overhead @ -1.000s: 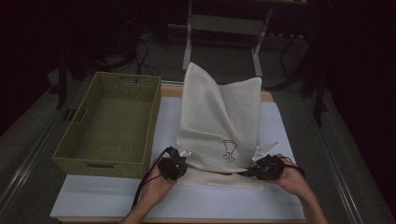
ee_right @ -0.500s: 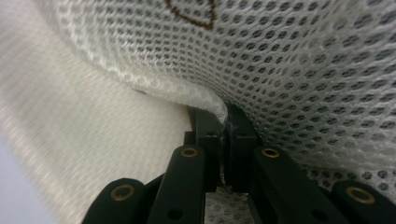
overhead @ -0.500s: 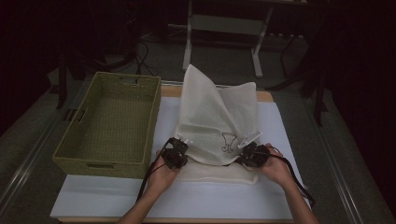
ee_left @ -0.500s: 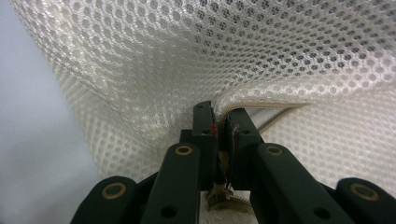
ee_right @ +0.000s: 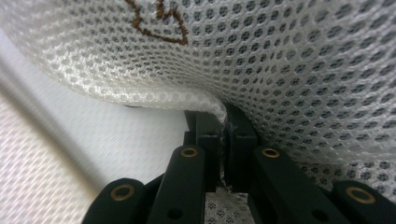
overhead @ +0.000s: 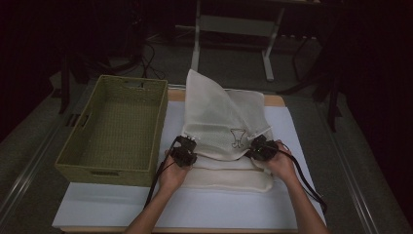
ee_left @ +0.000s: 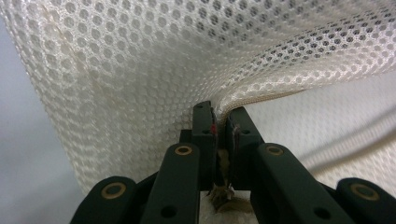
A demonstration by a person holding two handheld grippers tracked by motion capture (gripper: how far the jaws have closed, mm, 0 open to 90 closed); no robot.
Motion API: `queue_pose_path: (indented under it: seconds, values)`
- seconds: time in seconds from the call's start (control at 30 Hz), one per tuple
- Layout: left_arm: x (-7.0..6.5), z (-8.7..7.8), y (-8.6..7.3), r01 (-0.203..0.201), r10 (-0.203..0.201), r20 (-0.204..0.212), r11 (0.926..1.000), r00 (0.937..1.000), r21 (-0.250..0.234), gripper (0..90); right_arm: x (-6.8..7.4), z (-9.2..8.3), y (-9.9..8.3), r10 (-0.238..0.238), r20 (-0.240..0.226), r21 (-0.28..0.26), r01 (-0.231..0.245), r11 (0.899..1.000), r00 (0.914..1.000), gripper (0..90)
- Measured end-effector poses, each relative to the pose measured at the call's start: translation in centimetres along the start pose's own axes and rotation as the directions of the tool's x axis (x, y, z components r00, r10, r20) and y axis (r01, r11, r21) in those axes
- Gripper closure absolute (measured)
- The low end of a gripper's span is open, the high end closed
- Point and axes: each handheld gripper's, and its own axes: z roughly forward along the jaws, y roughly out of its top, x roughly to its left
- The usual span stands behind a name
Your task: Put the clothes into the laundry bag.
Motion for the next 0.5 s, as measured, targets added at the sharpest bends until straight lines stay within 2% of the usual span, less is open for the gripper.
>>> queue_pose_path:
  seconds: [0.07, 0.13, 0.27, 0.33, 0.5]
  values:
    - [0.0, 0.0, 0.0, 0.000, 0.000, 0.000, 1.0000, 1.0000, 0.000, 84.1, -0.1, 0.1, 0.1, 0.009, 0.004, -0.004, -0.009, 1.000, 0.9999, 86.6]
    - [0.3, 0.5, 0.6, 0.033, -0.033, -0.010, 0.9994, 0.9994, -0.014, 84.0, -0.6, 0.4, 0.5, 0.031, 0.015, -0.009, -0.031, 0.999, 0.9994, 86.6]
    - [0.4, 0.7, 0.9, 0.044, -0.045, -0.016, 0.9988, 0.9989, -0.019, 83.9, -0.8, 0.6, 0.8, 0.041, 0.033, -0.007, -0.040, 0.999, 0.9986, 86.5]
    - [0.7, 1.0, 1.2, 0.072, -0.073, -0.012, 0.9969, 0.9973, -0.031, 83.8, -1.0, 0.7, 1.0, 0.045, 0.042, -0.008, -0.045, 0.999, 0.9981, 86.5]
    - [0.9, 1.4, 1.6, 0.081, -0.082, -0.023, 0.9959, 0.9964, -0.040, 83.7, -1.3, 1.0, 1.4, 0.064, 0.057, -0.012, -0.063, 0.998, 0.9963, 86.5]
